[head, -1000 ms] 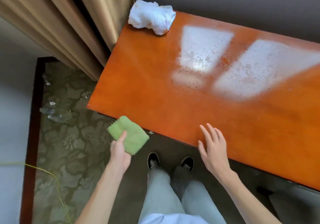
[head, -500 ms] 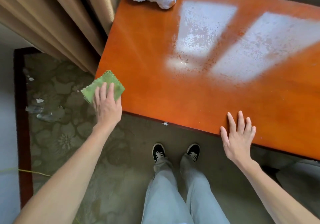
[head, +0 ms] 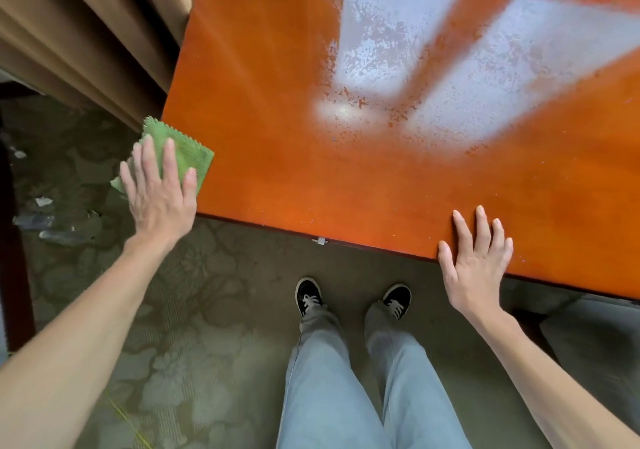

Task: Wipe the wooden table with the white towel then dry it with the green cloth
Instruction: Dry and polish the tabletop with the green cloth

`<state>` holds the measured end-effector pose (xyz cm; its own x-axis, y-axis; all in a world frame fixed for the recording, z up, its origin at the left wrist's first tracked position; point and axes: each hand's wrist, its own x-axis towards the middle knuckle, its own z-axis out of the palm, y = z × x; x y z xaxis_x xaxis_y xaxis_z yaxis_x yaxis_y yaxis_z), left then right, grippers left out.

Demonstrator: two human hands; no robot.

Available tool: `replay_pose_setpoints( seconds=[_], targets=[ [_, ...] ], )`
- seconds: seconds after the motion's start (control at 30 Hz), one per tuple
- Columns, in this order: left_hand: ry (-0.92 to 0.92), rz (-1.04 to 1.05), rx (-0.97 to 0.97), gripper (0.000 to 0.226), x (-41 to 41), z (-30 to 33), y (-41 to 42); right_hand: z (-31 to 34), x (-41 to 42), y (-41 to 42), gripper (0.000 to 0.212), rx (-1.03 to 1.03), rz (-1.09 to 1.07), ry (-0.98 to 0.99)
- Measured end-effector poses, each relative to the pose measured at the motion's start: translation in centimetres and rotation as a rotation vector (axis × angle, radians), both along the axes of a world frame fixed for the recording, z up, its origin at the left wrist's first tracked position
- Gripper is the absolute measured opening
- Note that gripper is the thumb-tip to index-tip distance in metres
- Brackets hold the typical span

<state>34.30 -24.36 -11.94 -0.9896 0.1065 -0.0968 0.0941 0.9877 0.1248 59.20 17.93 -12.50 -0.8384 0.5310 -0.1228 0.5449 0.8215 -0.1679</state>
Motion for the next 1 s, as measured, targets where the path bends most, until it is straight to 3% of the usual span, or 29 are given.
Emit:
replay_pose_setpoints(
  seconds=[0.27, 0.5, 0.67, 0.83, 1.0],
  targets=[
    [-0.027, 0.321, 0.013, 0.064, 2.5, -0.1, 9.3, -0.4, 0.0, 0.0, 0.056, 0.031, 0.009, 0.055],
    [-0.043, 0.144, 0.168, 0.066, 12.6, 0.1, 28.5, 0.1, 0.5, 0.4, 0.058, 0.000, 0.069, 0.064],
    [-0.184, -0.040, 0.303, 0.058, 20.5, 1.4, 38.1, 0.4, 1.8, 3.6, 0.062, 0.055, 0.288, -0.022],
    [-0.142, -0.066, 0.235, 0.058, 18.7, 0.5, 34.5, 1.0, 1.9, 5.2, 0.052, 0.003, 0.358, 0.056],
    [-0.100, 0.161, 0.147, 0.058, 11.1, 0.2, 23.6, 1.1, 2.3, 5.4, 0.052, -0.054, 0.336, 0.075]
  ],
)
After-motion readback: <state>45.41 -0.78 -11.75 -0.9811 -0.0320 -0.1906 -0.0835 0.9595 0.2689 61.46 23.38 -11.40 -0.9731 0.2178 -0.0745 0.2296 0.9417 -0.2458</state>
